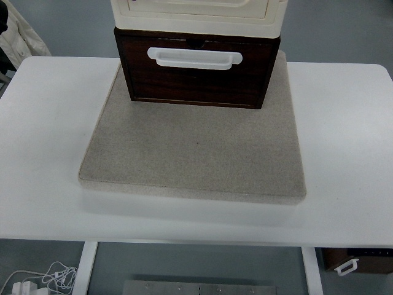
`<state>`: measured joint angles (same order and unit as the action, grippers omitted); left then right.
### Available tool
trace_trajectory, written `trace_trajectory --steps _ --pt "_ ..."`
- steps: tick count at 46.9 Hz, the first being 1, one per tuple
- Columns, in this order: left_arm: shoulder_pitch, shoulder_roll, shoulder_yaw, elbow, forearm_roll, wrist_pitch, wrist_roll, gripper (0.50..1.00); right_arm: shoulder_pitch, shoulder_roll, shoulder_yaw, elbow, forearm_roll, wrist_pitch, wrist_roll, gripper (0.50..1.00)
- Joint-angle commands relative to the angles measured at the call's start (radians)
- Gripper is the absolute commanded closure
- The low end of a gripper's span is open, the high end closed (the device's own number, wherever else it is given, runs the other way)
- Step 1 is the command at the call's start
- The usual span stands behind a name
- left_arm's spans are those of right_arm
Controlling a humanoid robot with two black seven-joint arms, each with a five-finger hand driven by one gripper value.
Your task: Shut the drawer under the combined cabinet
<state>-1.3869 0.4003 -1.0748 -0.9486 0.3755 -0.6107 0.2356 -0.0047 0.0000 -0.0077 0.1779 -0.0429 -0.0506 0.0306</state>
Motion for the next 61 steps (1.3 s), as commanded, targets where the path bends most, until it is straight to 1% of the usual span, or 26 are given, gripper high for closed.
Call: trace_trajectory --steps 1,8,13,17,24,31,38,41,48,53,61 --pt "-0.001 0.003 -0.066 0.053 0.000 0.000 -0.055 0.500 0.000 0.000 0.000 0.000 0.000 0.000 0.000 0.548" --pt "-0.004 0.011 -0.201 0.129 -0.006 0.000 -0.104 0.500 0.000 0.000 0.000 0.000 0.000 0.000 0.000 0.548" --pt "-0.004 0.018 -0.287 0.175 -0.013 0.000 -0.114 0.500 0.000 0.000 0.000 0.000 0.000 0.000 0.000 0.548" --pt "-0.004 0.034 -0.303 0.218 -0.015 0.006 -0.116 0.500 0.000 0.000 0.000 0.000 0.000 0.000 0.000 0.548" --pt "-0.003 0.063 -0.287 0.295 -0.020 0.121 -0.114 0.500 0.000 0.000 0.000 0.000 0.000 0.000 0.000 0.548" --pt "0.000 0.058 -0.287 0.404 -0.024 0.207 -0.114 0.500 0.000 0.000 0.000 0.000 0.000 0.002 0.000 0.548" --pt "0.026 0.055 -0.287 0.461 -0.066 0.308 -0.113 0.500 0.000 0.000 0.000 0.000 0.003 0.006 0.000 0.548" --pt "0.032 0.055 -0.287 0.498 -0.098 0.341 -0.114 0.500 0.000 0.000 0.000 0.000 0.002 0.006 0.000 0.548" --pt "0.083 0.052 -0.286 0.564 -0.150 0.384 -0.114 0.500 -0.003 0.000 -0.002 0.000 0.002 0.005 0.000 0.548" --pt "0.155 0.045 -0.286 0.567 -0.174 0.387 -0.114 0.500 -0.006 0.000 -0.002 0.000 0.003 0.006 0.000 0.548" --pt "0.256 -0.008 -0.286 0.565 -0.207 0.388 -0.108 0.500 -0.006 0.000 -0.003 0.000 -0.002 0.006 -0.001 0.548"
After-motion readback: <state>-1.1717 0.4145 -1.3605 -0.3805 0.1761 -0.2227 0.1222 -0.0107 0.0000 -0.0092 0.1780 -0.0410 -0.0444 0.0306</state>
